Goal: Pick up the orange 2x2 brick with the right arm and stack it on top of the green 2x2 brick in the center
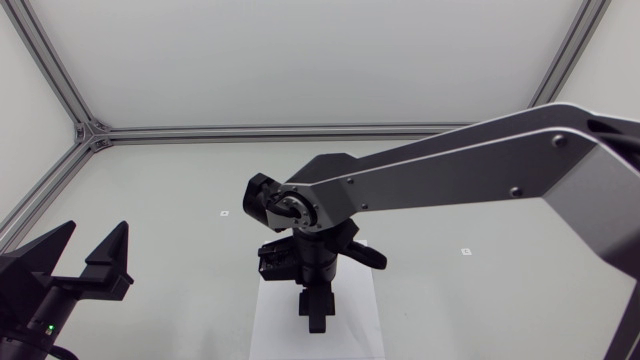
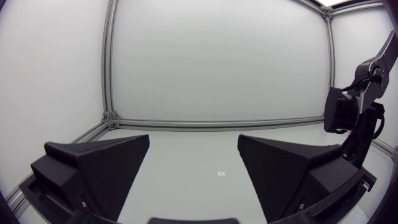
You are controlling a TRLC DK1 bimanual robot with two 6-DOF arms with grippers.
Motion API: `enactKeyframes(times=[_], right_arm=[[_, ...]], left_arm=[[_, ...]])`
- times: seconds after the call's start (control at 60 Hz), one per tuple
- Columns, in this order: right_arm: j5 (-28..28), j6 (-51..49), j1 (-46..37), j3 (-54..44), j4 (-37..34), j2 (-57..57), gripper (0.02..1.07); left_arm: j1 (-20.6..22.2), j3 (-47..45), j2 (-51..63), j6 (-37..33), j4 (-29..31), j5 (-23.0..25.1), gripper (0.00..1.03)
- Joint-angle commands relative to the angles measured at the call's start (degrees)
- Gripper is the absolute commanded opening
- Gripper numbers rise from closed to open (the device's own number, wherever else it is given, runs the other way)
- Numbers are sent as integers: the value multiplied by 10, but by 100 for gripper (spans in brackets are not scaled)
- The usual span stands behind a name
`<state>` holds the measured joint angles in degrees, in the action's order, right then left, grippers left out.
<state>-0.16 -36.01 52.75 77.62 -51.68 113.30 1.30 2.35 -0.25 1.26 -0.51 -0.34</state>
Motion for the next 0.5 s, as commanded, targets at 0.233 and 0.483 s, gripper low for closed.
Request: enactKeyframes(times=[0.233, 0.483], right_arm=[[-4, 8, 1, -16, -8, -10, 103], [-4, 13, -3, -30, -19, -83, 103]], left_arm=[[-2, -23, -5, -7, 9, 3, 99], [-2, -23, -5, -7, 9, 3, 99]])
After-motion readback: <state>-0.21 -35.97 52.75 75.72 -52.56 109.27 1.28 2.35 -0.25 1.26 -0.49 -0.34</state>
